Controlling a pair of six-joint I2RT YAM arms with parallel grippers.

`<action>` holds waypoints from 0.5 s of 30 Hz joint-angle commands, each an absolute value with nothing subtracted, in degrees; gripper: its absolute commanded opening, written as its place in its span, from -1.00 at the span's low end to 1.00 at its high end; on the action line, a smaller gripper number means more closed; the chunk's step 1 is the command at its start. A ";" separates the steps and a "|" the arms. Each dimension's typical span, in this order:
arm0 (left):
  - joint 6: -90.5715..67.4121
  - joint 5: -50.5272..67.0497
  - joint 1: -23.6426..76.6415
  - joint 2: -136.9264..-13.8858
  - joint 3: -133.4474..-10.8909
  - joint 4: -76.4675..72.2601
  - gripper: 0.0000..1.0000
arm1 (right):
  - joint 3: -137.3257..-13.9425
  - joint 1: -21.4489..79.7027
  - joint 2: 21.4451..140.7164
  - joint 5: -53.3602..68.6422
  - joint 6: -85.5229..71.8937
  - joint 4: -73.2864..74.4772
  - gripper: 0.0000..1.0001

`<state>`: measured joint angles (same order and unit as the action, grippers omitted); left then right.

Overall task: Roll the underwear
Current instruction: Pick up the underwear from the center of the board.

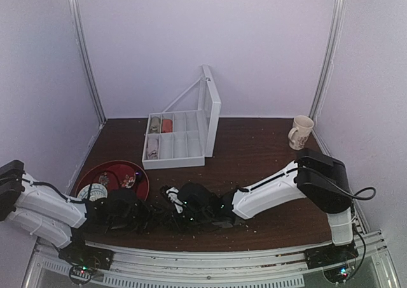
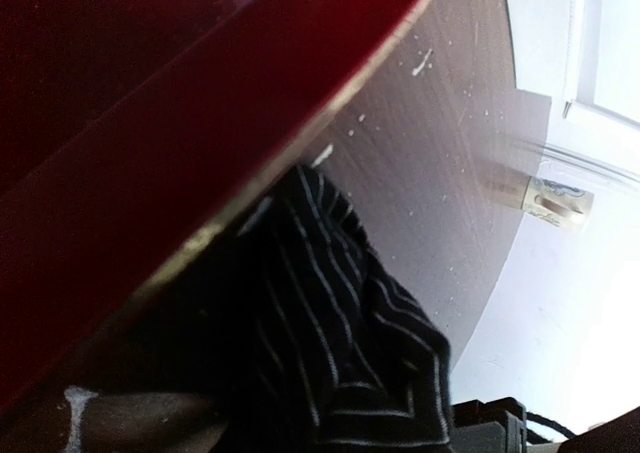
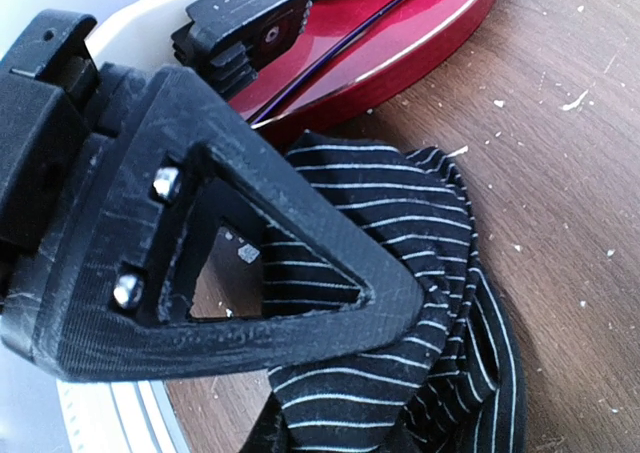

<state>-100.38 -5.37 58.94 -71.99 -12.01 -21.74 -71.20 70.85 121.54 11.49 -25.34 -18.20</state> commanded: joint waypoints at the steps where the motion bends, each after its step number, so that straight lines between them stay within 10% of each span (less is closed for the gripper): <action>1: -100.20 -4.87 59.15 -74.84 -10.88 -21.74 -0.31 | -68.98 73.82 125.70 22.67 -23.84 -9.86 -1.00; 15: -100.08 -4.92 59.15 -73.27 -10.22 -20.74 -1.00 | -63.64 71.53 121.19 23.39 -24.59 -14.94 -0.52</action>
<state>-100.38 -5.30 58.94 -72.20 -11.62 -23.09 -68.66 70.28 120.77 13.67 -24.25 -20.99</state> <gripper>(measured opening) 0.379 0.218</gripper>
